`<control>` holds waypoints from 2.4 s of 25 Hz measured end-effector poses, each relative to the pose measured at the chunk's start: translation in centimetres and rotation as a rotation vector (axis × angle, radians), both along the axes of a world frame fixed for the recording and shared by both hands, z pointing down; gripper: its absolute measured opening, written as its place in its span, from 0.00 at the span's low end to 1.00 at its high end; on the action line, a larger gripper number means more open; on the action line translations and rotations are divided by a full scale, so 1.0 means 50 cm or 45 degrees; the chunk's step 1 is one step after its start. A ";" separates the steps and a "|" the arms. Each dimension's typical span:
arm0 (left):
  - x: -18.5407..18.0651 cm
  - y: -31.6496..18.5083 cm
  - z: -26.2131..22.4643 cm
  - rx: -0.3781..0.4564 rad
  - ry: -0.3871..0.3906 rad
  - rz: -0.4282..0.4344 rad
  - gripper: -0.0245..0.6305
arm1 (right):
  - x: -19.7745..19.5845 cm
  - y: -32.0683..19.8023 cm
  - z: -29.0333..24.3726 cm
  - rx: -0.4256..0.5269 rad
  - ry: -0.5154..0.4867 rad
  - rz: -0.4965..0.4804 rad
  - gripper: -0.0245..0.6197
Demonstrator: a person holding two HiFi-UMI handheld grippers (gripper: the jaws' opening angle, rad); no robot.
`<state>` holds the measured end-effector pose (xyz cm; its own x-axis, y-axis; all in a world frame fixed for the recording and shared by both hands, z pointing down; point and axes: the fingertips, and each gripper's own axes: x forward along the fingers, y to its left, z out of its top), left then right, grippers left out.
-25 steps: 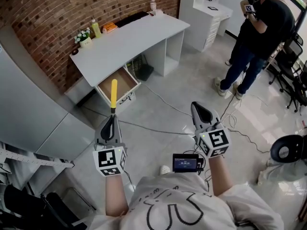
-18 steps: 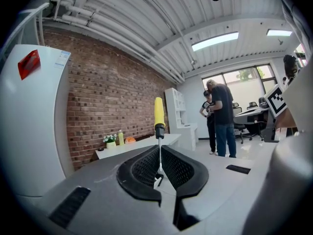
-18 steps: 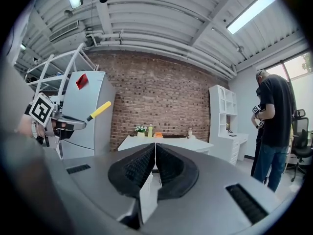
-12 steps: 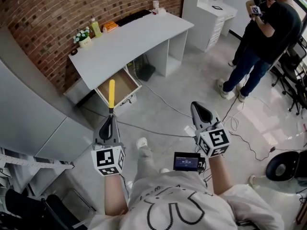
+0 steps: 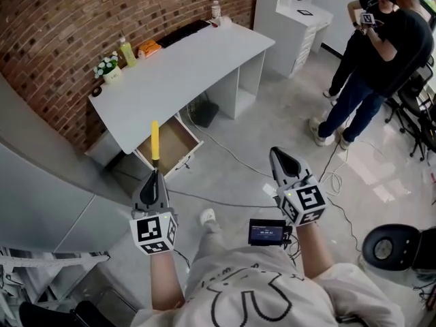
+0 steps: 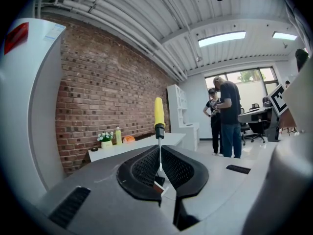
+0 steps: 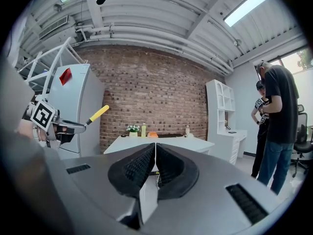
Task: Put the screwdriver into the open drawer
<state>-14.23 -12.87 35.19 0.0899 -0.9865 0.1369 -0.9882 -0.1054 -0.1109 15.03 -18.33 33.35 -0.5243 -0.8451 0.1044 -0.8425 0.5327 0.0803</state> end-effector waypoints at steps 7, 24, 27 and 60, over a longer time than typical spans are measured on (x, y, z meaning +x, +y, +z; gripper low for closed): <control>-0.064 -0.176 0.016 -0.014 0.001 0.052 0.07 | -0.061 -0.143 0.014 -0.015 0.011 0.054 0.07; -0.202 -0.467 0.031 -0.062 0.019 0.166 0.07 | -0.203 -0.386 0.019 -0.069 0.030 0.170 0.07; -0.213 -0.491 0.040 -0.071 0.023 0.174 0.07 | -0.216 -0.400 0.032 -0.089 0.045 0.167 0.07; -0.182 -0.532 0.450 -0.471 0.013 0.251 0.07 | -0.215 -0.485 0.412 -0.449 0.088 0.163 0.07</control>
